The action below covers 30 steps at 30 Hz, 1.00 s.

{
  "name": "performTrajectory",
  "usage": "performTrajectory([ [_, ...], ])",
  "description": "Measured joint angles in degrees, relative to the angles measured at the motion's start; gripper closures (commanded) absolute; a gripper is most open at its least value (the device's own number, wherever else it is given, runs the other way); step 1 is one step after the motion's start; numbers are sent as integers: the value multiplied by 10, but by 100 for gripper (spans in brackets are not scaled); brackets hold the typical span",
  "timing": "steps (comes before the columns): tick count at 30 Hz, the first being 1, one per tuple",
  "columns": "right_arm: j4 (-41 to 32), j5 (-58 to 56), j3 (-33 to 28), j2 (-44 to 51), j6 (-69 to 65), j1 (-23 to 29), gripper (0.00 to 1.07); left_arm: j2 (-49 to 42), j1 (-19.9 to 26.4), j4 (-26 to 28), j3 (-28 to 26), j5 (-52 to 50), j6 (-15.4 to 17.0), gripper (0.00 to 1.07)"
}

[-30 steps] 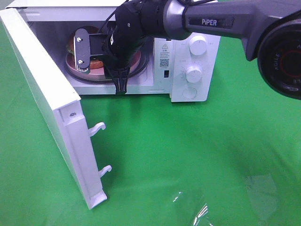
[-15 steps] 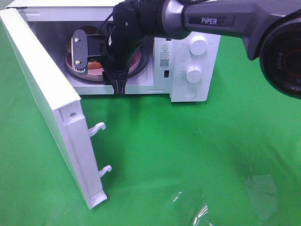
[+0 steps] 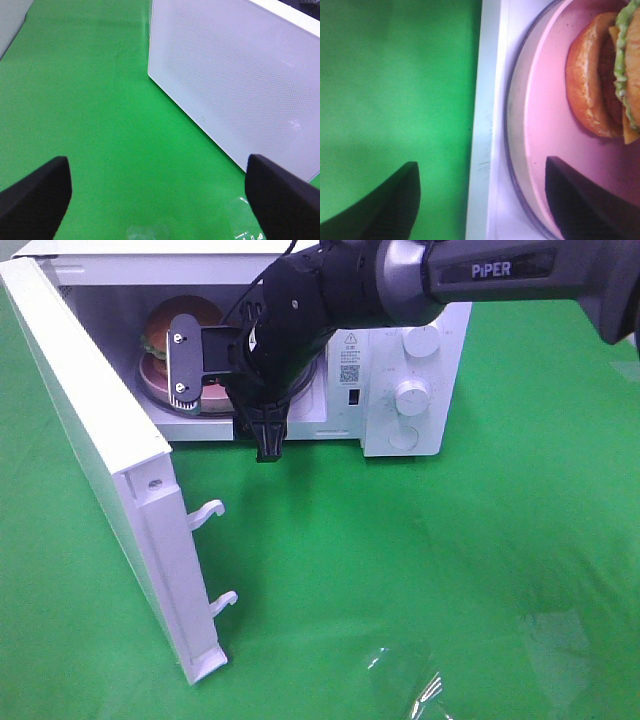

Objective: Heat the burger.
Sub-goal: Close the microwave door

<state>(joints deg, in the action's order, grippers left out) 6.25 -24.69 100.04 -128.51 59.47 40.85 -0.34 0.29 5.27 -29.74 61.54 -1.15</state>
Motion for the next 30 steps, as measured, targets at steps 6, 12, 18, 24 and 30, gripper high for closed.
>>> performTrajectory([
  [6,9,17,-41,32,0,0,38,0,0,0,0,0,0,21],
  [12,14,26,-80,69,0,-1,38,0,0,0,0,0,0,21],
  [18,14,29,-113,98,0,-9,38,0,0,0,0,0,0,21],
  [24,15,42,-170,148,0,-22,38,0,0,0,0,0,0,21],
  [30,15,53,-227,207,-1,-26,38,0,0,0,0,0,0,21],
])
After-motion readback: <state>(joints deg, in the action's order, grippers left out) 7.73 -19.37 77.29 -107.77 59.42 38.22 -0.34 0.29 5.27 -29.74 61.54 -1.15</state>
